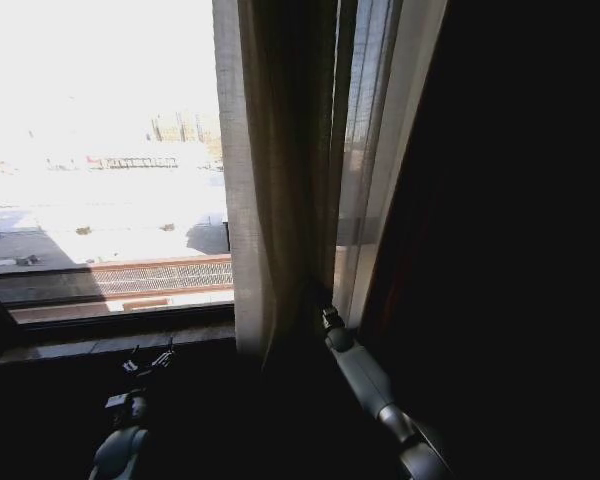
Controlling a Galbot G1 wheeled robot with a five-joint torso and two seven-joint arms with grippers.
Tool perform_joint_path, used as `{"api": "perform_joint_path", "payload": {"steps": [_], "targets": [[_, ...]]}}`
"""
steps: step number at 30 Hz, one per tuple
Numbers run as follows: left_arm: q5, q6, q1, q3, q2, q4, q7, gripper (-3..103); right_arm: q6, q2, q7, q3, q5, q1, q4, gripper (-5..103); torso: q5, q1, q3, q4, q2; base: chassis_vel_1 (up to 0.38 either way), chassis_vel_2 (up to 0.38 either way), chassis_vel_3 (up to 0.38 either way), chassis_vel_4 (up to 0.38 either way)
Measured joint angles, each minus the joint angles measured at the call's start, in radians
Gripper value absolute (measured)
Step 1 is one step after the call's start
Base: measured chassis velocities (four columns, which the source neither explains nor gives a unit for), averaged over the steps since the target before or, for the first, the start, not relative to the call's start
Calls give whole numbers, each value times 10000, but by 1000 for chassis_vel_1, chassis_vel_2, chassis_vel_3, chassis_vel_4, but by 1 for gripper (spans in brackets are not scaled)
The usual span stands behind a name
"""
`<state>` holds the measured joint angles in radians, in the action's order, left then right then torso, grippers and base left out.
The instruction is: Open the curtains by pulling them apart, changing their state from closed to fully open.
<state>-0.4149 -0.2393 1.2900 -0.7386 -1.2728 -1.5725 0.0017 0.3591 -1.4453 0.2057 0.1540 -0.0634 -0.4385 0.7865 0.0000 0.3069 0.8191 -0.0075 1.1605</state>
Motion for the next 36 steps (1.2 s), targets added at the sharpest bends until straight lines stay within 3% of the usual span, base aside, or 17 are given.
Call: {"api": "perform_joint_path", "payload": {"steps": [3, 17, 26, 34, 36], "targets": [[0, 0, 0, 0, 0, 0, -1, 100, -575, 321, 887, 127, 52, 0, 228, 0, 1, 0, -1, 1, 0, 0, 0, 0, 0], [0, 0, 0, 0, 0, -1, -2, 100, -1677, 1711, 2632, 654, 32, -360, 814, 0, 2, 0, 0, -2, 0, 0, 0, 0, 0], [0, 0, 0, 0, 0, 0, -1, 100, -1807, 1642, 3005, 704, -213, -452, 964, 0, 1, 2, 0, 1, 0, 0, 0, 0, 0], [0, 0, 0, 0, 0, 0, -2, 100, -1784, 1476, 2792, 443, -95, -751, 1486, -3, -1, 2, 0, 1, 0, 0, 0, 0, 0], [0, 0, 0, 0, 0, 0, -2, 100, -1783, 1453, 2667, 346, 32, -904, 1756, 5, 0, 2, -1, 1, -1, 0, 0, 0, 0]]}}
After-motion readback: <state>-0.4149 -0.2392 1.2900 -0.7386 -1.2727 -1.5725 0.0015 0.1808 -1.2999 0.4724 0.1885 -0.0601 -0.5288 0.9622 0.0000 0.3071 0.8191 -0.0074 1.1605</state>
